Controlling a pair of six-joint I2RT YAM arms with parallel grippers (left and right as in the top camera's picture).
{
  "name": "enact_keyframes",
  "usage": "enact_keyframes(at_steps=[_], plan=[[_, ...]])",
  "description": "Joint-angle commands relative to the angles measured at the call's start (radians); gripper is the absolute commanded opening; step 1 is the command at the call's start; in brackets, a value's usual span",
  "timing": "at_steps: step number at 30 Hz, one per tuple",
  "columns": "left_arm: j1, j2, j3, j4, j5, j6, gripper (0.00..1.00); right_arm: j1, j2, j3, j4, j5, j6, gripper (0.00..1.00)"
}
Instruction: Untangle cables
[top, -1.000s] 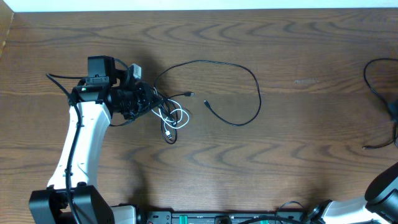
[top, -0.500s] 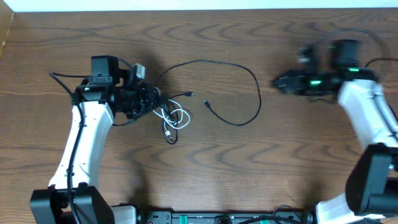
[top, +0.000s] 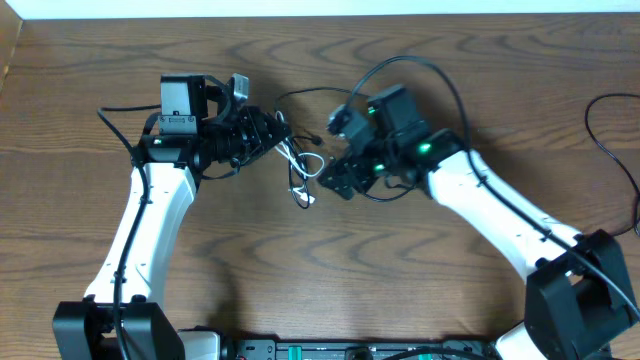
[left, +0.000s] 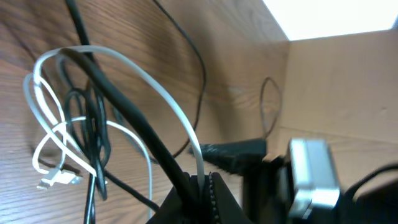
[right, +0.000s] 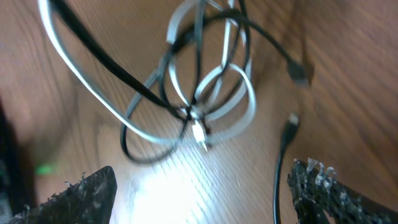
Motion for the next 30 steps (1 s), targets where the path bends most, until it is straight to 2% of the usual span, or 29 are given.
enact_keyframes(at_steps=[1,9,12,13,14,17,20,23,27,29,30], plan=[[-0.001,-0.005,0.026,0.021,0.058,-0.140,0.08,0.047,0.011,0.010,0.031,0.098,-0.008,0.86],[-0.001,-0.005,0.026,0.050,0.086,-0.207,0.07,0.088,0.011,0.010,0.093,0.099,-0.009,0.86],[-0.001,-0.005,0.026,0.063,0.119,-0.214,0.07,0.090,0.011,0.010,0.110,0.119,0.018,0.76],[-0.001,-0.005,0.026,0.066,0.130,-0.227,0.08,0.089,0.011,0.010,0.113,0.134,0.030,0.67],[-0.001,-0.005,0.026,0.071,0.137,-0.238,0.08,0.089,0.011,0.010,0.113,0.144,0.037,0.53],[0.000,-0.005,0.026,0.092,0.136,-0.241,0.07,0.089,0.011,0.010,0.099,0.165,0.058,0.02],[0.000,-0.005,0.026,0.095,0.072,-0.225,0.08,0.086,0.010,0.010,0.061,0.239,0.059,0.01],[0.000,-0.005,0.026,0.076,-0.094,-0.121,0.07,0.063,-0.009,0.011,0.006,0.415,0.066,0.01],[0.000,-0.005,0.026,-0.001,-0.317,-0.022,0.08,-0.007,-0.068,0.013,-0.040,0.663,0.146,0.01],[0.001,-0.005,0.026,-0.028,-0.375,-0.005,0.17,-0.064,-0.108,0.013,-0.058,0.728,0.169,0.01],[0.002,-0.005,0.026,-0.035,-0.386,0.007,0.25,-0.088,-0.125,0.013,-0.064,0.735,0.176,0.01]])
